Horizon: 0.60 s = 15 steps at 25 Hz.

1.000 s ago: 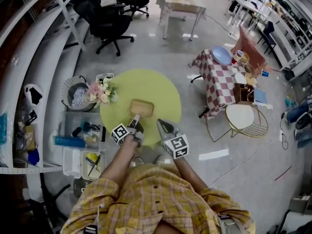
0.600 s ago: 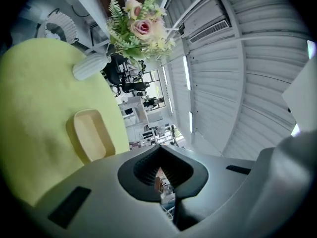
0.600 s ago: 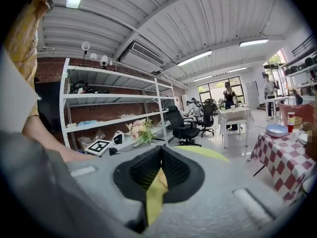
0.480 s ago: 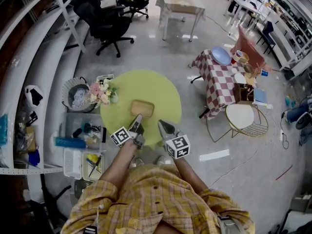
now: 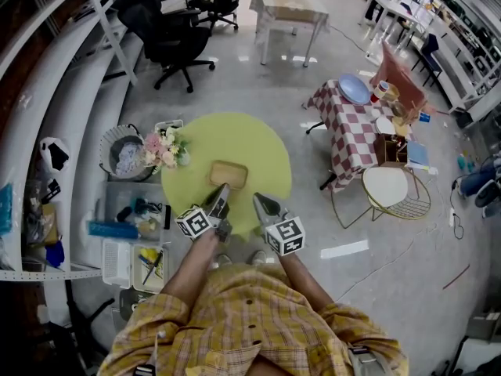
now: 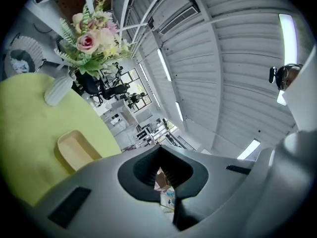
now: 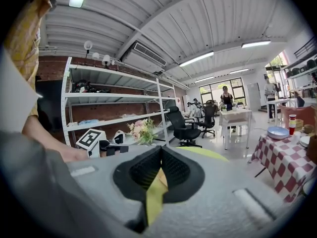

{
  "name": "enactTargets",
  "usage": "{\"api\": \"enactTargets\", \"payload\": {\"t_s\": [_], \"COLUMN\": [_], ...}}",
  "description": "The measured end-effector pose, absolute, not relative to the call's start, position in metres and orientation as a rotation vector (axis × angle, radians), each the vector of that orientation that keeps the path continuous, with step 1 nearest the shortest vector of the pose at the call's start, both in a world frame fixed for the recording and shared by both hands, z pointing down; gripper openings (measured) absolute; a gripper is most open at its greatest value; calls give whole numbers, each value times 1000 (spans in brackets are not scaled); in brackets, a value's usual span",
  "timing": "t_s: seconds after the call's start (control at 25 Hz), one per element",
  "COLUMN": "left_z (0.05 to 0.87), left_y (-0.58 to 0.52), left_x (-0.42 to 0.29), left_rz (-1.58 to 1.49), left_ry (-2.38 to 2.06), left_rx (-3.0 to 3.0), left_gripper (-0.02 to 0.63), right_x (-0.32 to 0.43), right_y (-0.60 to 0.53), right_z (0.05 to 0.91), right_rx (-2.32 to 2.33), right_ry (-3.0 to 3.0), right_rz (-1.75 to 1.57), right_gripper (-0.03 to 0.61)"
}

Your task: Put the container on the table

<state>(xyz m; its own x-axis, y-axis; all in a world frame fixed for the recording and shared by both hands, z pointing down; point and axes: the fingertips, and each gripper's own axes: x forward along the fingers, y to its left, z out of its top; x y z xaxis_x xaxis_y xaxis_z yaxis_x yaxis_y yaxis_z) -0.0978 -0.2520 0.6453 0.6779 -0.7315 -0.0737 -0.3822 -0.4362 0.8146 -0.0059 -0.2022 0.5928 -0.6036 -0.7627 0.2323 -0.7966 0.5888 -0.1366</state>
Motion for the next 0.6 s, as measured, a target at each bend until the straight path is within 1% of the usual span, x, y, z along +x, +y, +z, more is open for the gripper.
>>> {"api": "enactTargets", "payload": {"t_s": [0.6], "left_z": [625], "left_y": [-239], "left_x": [-84], "left_rz": [-323], "left_ry": [-908], "left_rx": [2327], "left_gripper": [5], "right_x": [-6], "right_y": [-205], "right_z": [594], "right_rx": [1316], "right_ry": [-2683], "right_rz": [355], "right_gripper": [-2]}}
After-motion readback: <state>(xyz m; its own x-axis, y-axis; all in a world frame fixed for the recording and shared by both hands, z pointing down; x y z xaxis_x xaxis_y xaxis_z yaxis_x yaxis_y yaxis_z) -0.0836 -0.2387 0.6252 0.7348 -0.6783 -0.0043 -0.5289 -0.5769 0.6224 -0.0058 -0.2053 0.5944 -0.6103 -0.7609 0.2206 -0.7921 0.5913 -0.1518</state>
